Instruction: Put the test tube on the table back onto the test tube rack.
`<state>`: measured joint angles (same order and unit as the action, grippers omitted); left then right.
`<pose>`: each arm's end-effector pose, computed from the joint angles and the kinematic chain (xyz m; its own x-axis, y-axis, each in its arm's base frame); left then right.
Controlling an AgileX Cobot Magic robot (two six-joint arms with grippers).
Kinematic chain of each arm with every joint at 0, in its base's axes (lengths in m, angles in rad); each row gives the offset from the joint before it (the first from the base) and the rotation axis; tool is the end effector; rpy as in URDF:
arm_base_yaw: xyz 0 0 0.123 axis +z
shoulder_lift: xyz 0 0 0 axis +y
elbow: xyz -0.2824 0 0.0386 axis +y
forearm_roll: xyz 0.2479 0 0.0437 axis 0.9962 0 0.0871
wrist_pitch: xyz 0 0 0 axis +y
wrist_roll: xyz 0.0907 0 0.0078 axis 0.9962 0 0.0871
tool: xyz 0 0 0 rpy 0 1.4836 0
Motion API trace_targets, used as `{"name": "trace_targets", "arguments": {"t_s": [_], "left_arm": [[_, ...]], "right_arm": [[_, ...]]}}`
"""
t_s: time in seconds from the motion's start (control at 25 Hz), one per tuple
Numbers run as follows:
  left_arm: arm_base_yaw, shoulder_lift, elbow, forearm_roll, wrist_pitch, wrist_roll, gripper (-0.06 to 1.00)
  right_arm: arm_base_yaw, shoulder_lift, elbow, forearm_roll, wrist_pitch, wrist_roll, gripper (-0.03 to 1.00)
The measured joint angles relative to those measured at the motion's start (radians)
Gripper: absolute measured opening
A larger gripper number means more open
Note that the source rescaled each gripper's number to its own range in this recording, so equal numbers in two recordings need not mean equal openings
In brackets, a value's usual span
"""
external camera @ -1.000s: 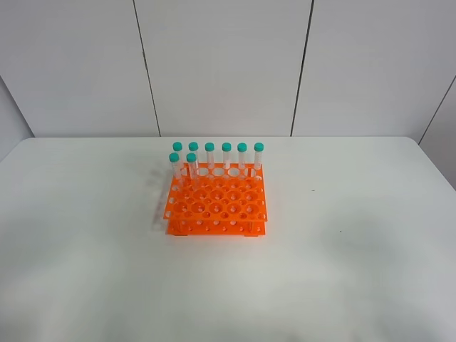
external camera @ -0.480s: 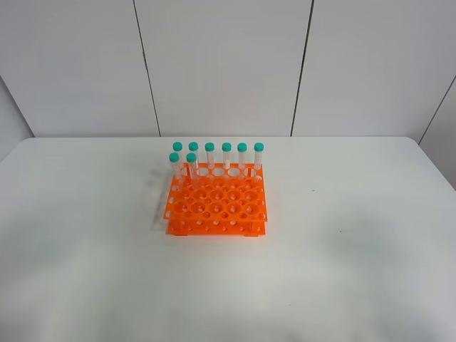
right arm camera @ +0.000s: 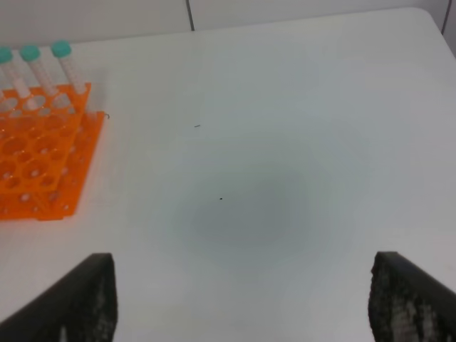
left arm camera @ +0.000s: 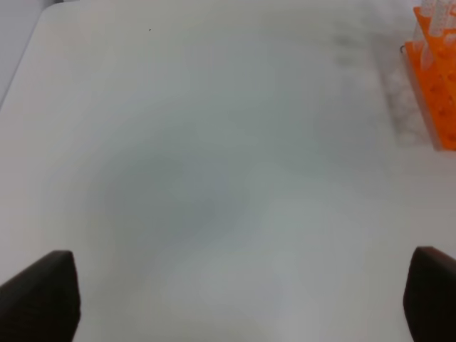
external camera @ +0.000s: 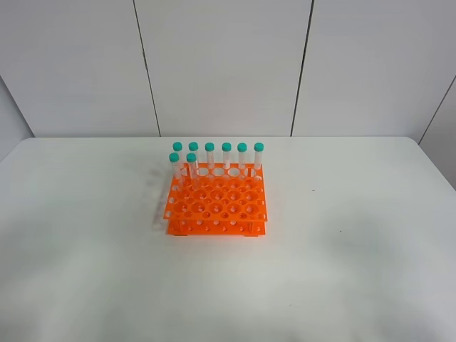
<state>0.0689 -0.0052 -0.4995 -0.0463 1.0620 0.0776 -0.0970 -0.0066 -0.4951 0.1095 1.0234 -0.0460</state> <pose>-0.0054 -0.0041 0.2770 -0.4526 0.0239 -0.8914 -0.0079 0.9995 0.0308 -0.0032 0.0089 0.2792 -0.4164 0.0517 -0.9077 0.0167 0.9986 0.0492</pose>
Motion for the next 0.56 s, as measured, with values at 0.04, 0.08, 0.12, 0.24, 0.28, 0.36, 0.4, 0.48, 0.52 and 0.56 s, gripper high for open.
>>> {"name": "trace_targets", "arguments": {"t_s": [0.04, 0.08, 0.12, 0.24, 0.28, 0.36, 0.4, 0.48, 0.52, 0.56], "left_arm": [[0.0, 0.0, 0.0, -0.001, 0.0, -0.008, 1.0], [0.0, 0.0, 0.0, -0.001, 0.0, -0.013, 1.0], [0.0, 0.0, 0.0, -0.001, 0.0, -0.016, 1.0], [0.0, 0.0, 0.0, -0.001, 0.0, -0.021, 1.0], [0.0, 0.0, 0.0, -0.001, 0.0, -0.021, 1.0], [0.0, 0.0, 0.0, -0.001, 0.0, -0.022, 1.0], [0.0, 0.0, 0.0, -0.001, 0.0, -0.022, 1.0], [0.0, 0.0, 0.0, -0.001, 0.0, -0.022, 1.0], [0.0, 0.0, 0.0, -0.001, 0.0, -0.022, 1.0], [0.0, 0.0, 0.0, -0.002, 0.0, -0.022, 1.0]], "right_arm": [[0.0, 0.0, 0.0, 0.0, 0.0, 0.0, 0.93], [0.0, 0.0, 0.0, 0.0, 0.0, 0.001, 0.93], [0.0, 0.0, 0.0, 0.0, 0.0, 0.001, 0.93], [0.0, 0.0, 0.0, 0.0, 0.0, 0.001, 0.93], [0.0, 0.0, 0.0, 0.0, 0.0, 0.001, 0.93], [0.0, 0.0, 0.0, 0.0, 0.0, 0.001, 0.93], [0.0, 0.0, 0.0, 0.0, 0.0, 0.001, 0.93], [0.0, 0.0, 0.0, 0.0, 0.0, 0.001, 0.93], [0.0, 0.0, 0.0, 0.0, 0.0, 0.001, 0.93], [0.0, 0.0, 0.0, 0.0, 0.0, 0.001, 0.93]]}}
